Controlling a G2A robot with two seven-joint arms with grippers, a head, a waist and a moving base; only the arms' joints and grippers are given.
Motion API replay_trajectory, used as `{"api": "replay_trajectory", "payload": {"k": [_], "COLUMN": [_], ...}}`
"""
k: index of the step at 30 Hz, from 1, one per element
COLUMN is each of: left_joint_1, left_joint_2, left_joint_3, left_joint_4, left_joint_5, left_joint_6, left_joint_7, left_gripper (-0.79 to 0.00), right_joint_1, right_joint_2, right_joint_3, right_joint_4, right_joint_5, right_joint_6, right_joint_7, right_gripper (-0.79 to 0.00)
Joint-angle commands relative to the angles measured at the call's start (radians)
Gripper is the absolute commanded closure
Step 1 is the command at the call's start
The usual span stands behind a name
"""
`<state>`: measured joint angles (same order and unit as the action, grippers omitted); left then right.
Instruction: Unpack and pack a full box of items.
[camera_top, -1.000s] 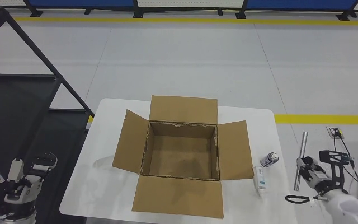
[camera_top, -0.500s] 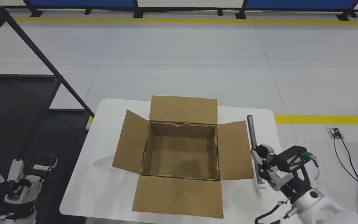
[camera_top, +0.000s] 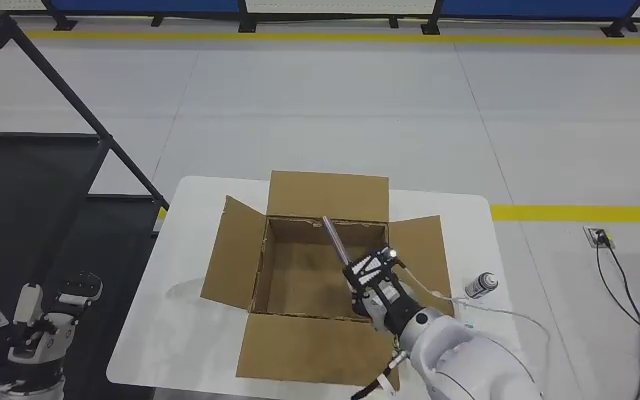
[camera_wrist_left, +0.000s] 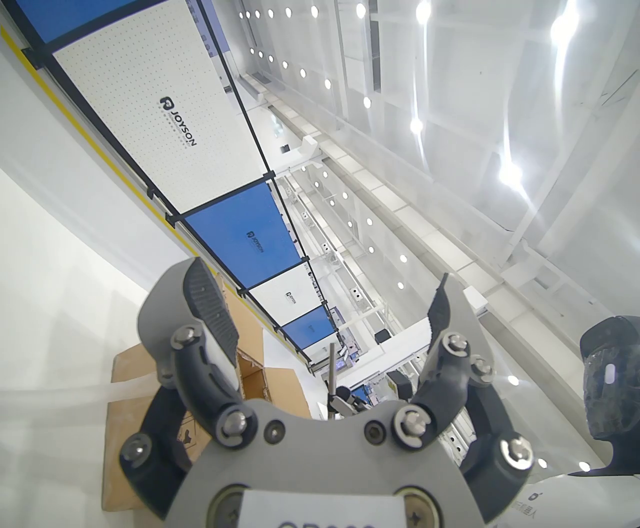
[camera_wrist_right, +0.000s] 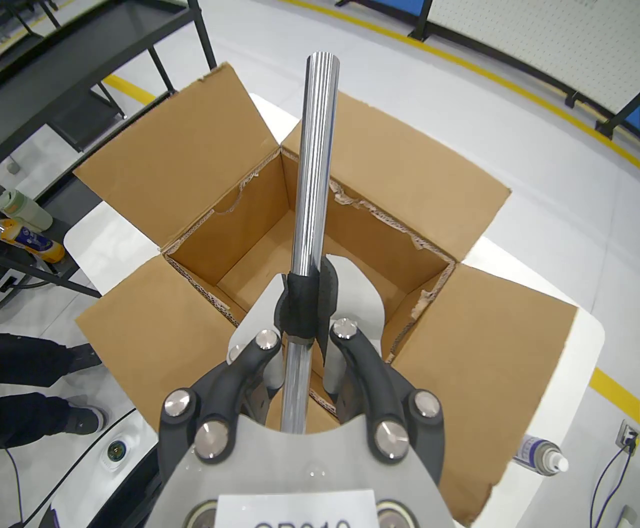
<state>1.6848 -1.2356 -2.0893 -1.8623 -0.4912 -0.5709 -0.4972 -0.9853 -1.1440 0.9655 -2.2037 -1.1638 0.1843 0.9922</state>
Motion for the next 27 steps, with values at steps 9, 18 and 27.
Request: {"api": "replay_trajectory", "payload": {"k": [9, 18, 27], "left_joint_1": [0.000, 0.000, 0.000], "left_joint_2": [0.000, 0.000, 0.000], "left_joint_3": [0.000, 0.000, 0.000], "left_joint_4": [0.000, 0.000, 0.000], "left_joint_5": [0.000, 0.000, 0.000], "left_joint_6": [0.000, 0.000, 0.000], "left_joint_7": [0.000, 0.000, 0.000], "left_gripper": [-0.785, -0.785, -0.785], "right_joint_1": [0.008, 0.058, 0.405], "right_joint_2": [-0.001, -0.020, -0.127], "right_joint_3": [-0.003, -0.021, -0.248], "right_joint_4": [0.006, 0.143, 0.571], "right_joint_5": [0.001, 0.083, 0.230], "right_joint_6": [-0.001, -0.039, -0.094], "right_joint_7": [0.002, -0.065, -0.013], "right_gripper": [0.000, 0.000, 0.000]}}
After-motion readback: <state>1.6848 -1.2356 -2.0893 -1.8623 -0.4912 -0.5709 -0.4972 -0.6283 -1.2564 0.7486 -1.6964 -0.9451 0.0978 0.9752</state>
